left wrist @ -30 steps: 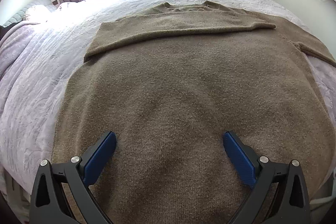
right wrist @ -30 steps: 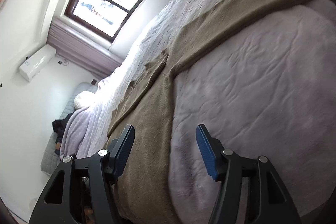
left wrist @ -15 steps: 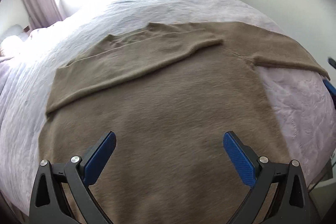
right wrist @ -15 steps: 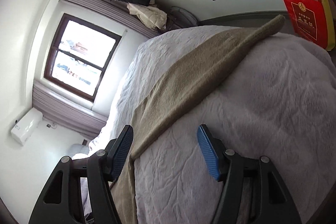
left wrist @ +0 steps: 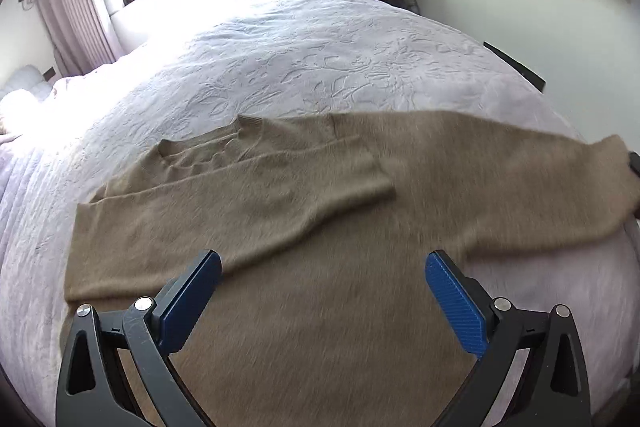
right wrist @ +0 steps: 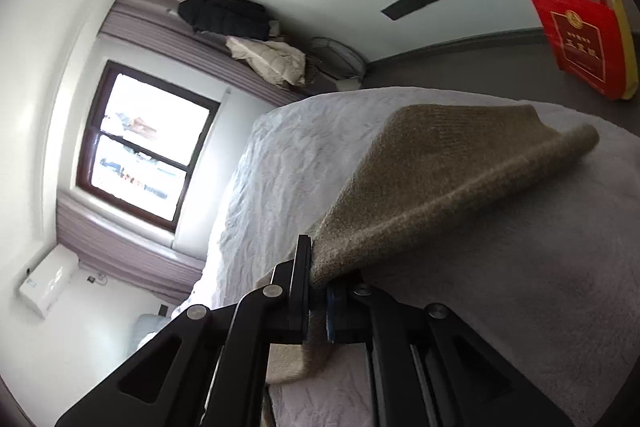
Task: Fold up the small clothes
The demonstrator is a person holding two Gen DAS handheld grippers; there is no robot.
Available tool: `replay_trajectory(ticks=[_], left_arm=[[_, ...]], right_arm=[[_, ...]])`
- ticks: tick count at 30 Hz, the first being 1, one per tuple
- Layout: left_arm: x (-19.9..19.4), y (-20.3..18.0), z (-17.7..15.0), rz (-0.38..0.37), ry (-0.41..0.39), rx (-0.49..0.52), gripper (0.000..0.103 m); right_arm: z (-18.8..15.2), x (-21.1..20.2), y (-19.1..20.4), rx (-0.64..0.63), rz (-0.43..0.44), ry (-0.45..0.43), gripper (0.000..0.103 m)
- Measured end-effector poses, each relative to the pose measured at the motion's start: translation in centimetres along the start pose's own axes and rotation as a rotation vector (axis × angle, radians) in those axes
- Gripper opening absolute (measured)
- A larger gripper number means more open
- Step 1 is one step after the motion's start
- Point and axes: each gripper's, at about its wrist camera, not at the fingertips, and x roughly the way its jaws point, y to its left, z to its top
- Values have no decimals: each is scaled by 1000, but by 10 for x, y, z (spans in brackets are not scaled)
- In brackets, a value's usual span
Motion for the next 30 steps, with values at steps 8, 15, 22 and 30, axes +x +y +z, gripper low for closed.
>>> replay_trajectory(ticks=[8,15,22,30], left_arm=[[35,-25,-7,-16,49,58,102],[-11,67,-17,-49,-33,-51,102],[-16,200,-52,61,-29,-220,102],[24,272,-109,77,113,-384,102]], right_arm=[[-21,20,93,-236,76,73,7],[-67,74,172,-434,108,169,7],[-198,160,258,-753,144,398,7],[-368,255,252,-1059,-38,773,8]])
